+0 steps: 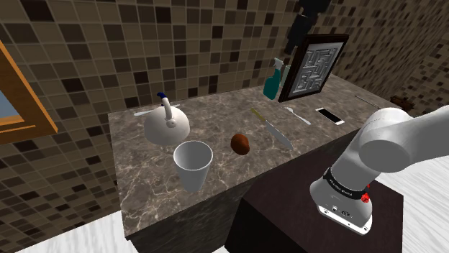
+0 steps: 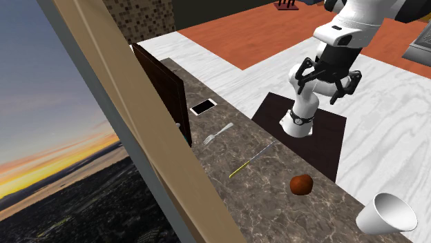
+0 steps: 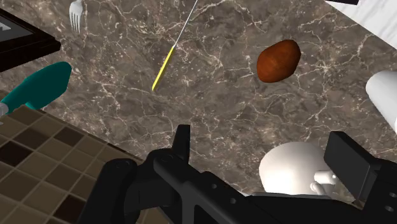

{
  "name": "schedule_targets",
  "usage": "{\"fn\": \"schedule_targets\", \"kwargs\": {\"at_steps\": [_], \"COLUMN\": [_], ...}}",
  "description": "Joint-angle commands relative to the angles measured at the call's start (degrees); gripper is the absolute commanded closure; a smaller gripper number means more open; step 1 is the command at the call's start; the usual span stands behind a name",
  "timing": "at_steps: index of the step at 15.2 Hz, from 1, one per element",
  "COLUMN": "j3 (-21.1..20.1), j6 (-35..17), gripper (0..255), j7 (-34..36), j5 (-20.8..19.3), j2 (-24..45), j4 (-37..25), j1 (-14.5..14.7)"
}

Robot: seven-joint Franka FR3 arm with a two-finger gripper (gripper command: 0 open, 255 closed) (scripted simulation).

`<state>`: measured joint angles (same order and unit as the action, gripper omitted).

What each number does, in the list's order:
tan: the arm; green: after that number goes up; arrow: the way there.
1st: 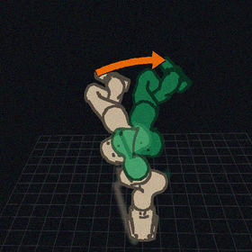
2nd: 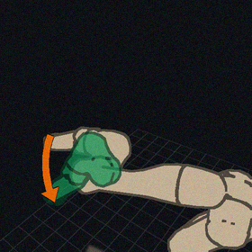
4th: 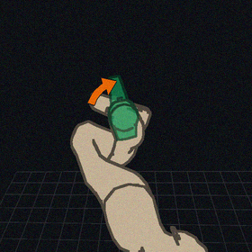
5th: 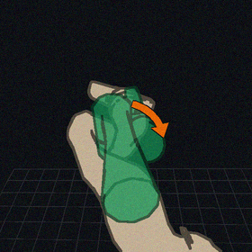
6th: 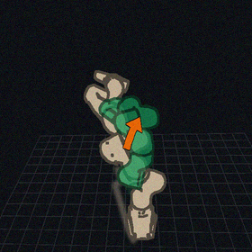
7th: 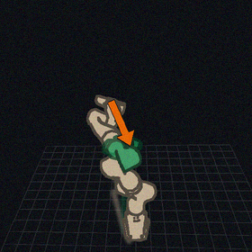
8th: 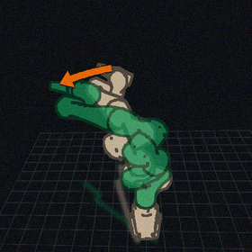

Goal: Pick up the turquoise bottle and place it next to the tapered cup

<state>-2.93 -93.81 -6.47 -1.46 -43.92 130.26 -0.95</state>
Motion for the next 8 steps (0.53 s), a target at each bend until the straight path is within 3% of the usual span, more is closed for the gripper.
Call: {"fn": "schedule_targets", "kwargs": {"at_steps": [1,8], "j3": [0.00,6.61], "j6": [0.00,-7.30], "gripper": [0,0], "j7": [0.00,-5.81], "j5": [0.00,-3.78], "j2": [0.00,6.42], "j4": [0.00,1.02], "j1": [0.00,-3.01]}}
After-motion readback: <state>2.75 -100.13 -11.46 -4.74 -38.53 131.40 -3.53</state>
